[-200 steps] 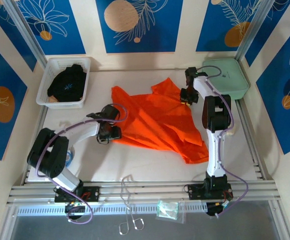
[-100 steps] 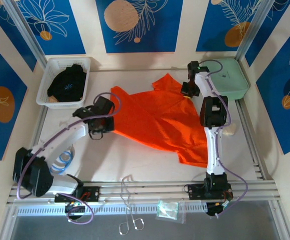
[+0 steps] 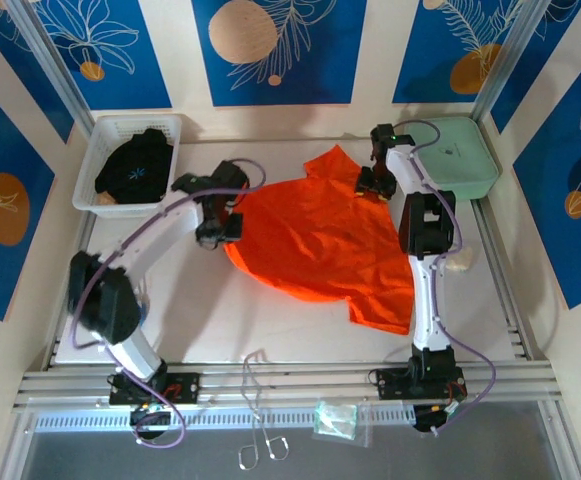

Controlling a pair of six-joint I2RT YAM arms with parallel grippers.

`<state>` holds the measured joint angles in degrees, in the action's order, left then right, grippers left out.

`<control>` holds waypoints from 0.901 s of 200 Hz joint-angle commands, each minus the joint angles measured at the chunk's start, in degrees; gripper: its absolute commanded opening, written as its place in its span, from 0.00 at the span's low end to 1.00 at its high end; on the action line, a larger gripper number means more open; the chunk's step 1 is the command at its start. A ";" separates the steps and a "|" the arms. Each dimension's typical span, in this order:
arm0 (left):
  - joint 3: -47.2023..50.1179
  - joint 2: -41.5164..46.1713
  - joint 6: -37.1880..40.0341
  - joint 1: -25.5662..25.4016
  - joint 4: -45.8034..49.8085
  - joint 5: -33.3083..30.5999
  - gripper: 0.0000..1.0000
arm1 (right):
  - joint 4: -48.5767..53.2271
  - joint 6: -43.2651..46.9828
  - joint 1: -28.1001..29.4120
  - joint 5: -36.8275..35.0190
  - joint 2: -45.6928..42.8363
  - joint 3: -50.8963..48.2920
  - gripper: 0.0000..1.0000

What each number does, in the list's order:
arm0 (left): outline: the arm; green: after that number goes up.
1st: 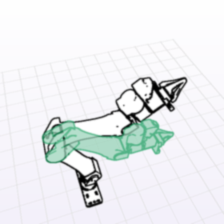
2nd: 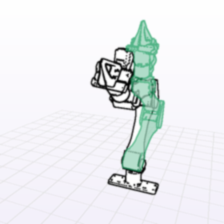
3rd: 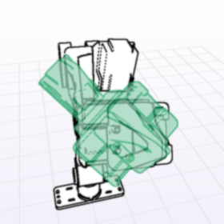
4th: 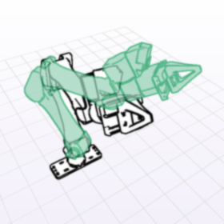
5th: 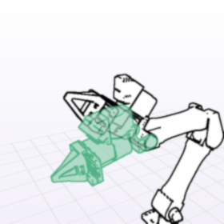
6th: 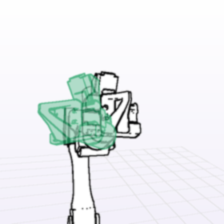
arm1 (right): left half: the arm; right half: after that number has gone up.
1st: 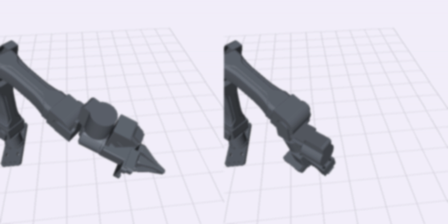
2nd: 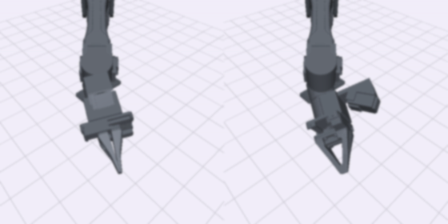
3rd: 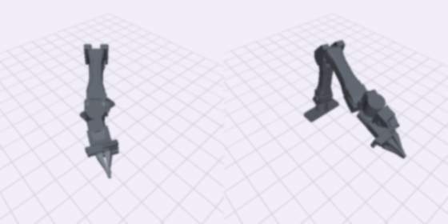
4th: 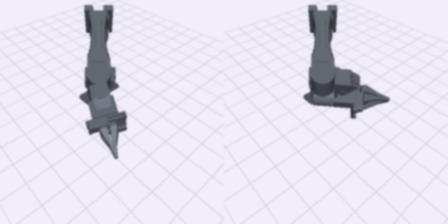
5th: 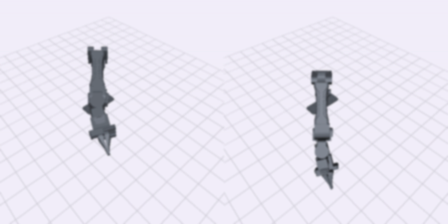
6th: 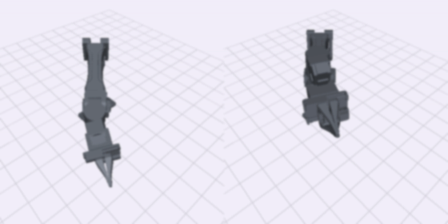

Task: Fold and stack the t-shirts

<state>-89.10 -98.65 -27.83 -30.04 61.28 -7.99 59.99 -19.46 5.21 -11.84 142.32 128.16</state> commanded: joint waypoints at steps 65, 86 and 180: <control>-37.63 -36.19 6.39 -0.37 5.15 2.62 0.00 | -9.72 -1.49 5.95 -2.62 -35.52 -34.75 0.65; -38.09 -36.77 5.84 -0.37 2.51 2.43 0.33 | -11.22 -2.13 9.14 -1.69 -41.08 -41.24 0.64; -13.29 -18.93 5.48 1.65 -4.93 4.52 0.59 | -15.09 -7.51 13.00 4.54 -47.67 -52.35 0.45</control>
<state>-110.24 -116.90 -22.39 -29.80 58.65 -8.05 46.13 -24.93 18.37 -9.63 96.05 76.01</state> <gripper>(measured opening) 0.608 0.463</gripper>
